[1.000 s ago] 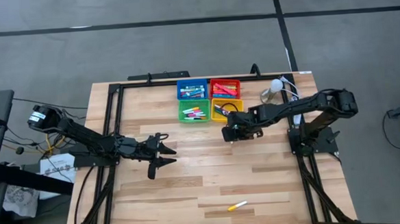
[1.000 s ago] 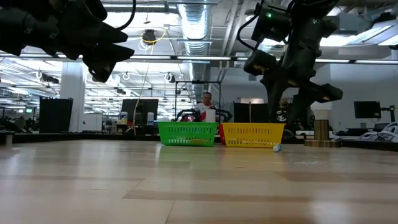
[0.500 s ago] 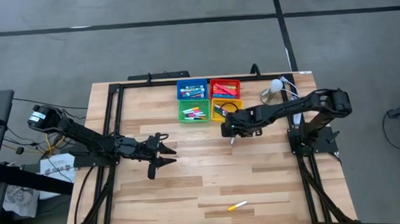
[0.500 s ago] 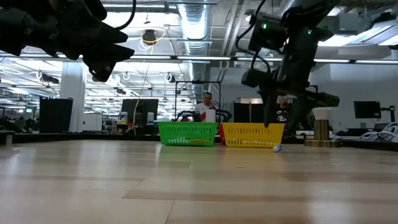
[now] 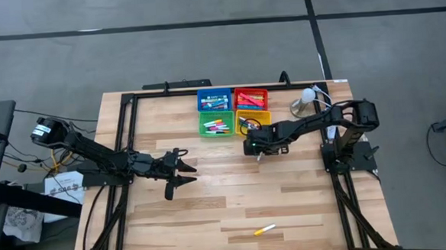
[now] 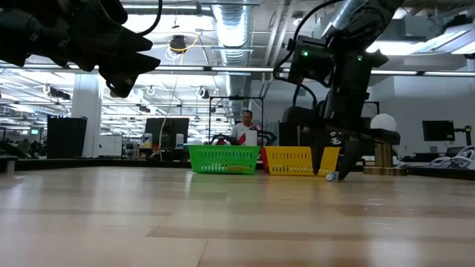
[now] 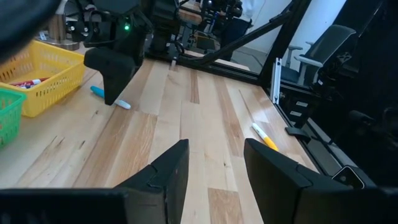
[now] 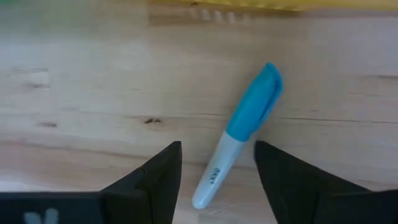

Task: Pick & Place Markers
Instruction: Put the light blue highlighter in the green bin

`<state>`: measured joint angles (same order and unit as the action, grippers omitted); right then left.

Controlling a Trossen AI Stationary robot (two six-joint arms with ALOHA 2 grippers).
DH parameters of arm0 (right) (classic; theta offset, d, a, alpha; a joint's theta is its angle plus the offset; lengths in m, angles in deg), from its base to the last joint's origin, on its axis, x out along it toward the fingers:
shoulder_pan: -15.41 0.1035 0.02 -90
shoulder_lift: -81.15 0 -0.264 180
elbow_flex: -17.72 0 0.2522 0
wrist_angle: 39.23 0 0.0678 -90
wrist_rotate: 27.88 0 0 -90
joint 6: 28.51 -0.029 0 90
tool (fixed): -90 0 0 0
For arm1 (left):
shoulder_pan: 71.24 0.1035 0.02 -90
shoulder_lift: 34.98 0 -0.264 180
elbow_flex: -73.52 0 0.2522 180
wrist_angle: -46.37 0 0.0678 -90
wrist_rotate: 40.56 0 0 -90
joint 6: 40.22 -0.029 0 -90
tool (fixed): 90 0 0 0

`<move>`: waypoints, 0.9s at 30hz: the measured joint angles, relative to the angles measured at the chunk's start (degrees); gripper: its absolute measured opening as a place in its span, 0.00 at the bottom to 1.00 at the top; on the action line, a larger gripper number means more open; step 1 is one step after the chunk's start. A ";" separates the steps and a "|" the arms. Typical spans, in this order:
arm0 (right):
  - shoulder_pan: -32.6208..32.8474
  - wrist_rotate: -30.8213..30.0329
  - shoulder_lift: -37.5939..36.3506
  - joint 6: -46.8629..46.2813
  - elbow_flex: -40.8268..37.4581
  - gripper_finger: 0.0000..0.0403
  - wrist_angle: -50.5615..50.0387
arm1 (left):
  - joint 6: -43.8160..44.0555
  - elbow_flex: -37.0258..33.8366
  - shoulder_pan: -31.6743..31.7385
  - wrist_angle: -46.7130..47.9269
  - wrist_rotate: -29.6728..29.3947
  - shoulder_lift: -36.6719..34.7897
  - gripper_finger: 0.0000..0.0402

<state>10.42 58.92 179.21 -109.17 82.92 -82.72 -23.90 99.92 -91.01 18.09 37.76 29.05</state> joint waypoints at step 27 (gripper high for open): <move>2.54 -1.14 1.44 -0.49 -0.13 0.13 -2.76 | -0.01 0.00 0.00 0.00 -0.02 -0.02 0.38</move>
<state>12.96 57.78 180.65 -109.66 82.79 -85.48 -23.91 99.92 -91.01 18.09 37.74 29.03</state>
